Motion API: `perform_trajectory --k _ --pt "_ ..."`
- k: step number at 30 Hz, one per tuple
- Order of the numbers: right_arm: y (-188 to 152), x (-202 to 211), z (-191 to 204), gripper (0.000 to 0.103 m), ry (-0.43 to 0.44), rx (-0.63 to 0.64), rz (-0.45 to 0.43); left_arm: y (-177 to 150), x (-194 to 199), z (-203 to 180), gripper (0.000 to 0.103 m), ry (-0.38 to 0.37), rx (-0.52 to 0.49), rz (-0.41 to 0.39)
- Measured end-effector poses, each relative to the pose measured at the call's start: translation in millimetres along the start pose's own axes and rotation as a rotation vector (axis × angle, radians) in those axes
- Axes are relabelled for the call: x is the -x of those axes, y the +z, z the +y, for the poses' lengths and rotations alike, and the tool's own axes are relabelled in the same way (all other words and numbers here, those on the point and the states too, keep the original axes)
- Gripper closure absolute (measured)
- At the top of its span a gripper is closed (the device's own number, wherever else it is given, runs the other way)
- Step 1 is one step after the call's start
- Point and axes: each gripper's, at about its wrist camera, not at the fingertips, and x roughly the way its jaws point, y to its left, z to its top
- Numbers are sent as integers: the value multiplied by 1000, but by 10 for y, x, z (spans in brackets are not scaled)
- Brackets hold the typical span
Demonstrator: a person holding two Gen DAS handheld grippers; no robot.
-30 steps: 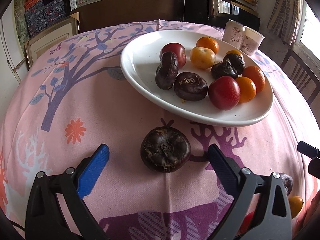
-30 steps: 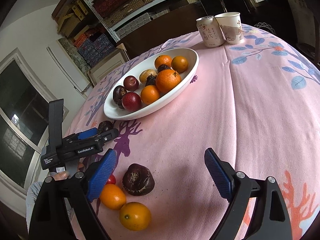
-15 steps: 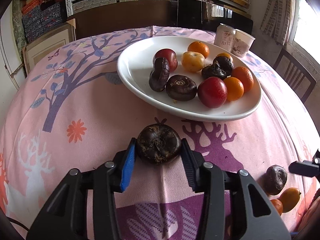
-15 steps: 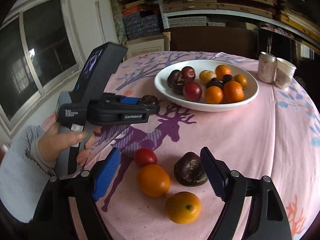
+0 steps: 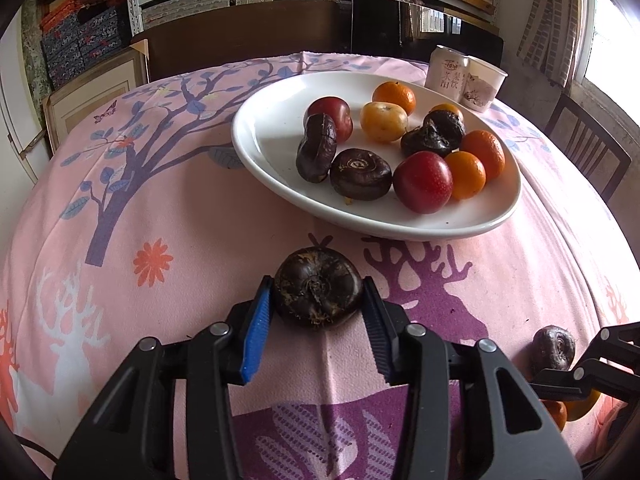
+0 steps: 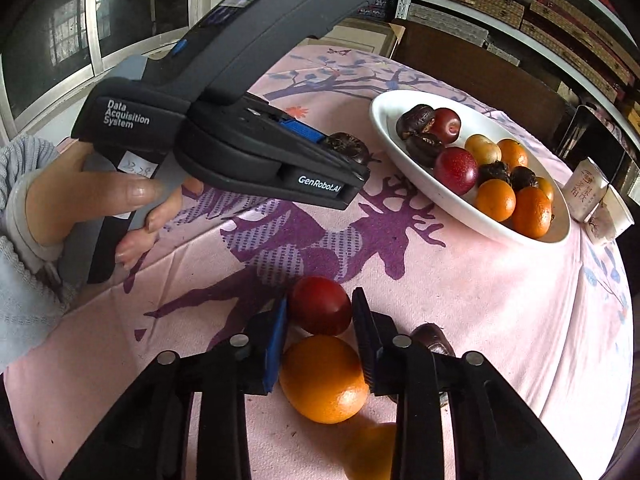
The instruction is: Organize fruits
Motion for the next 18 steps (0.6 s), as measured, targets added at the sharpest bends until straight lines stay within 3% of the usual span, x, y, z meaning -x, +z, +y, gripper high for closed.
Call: perform_trajectory --k 8,18 --pt "-152 279 -409 73 109 -264 -161 2 201 -49 60 -32 10 -71" --pt "-246 437 -696 73 87 -405 -239 -41 570 -103 60 -52 8 -150"
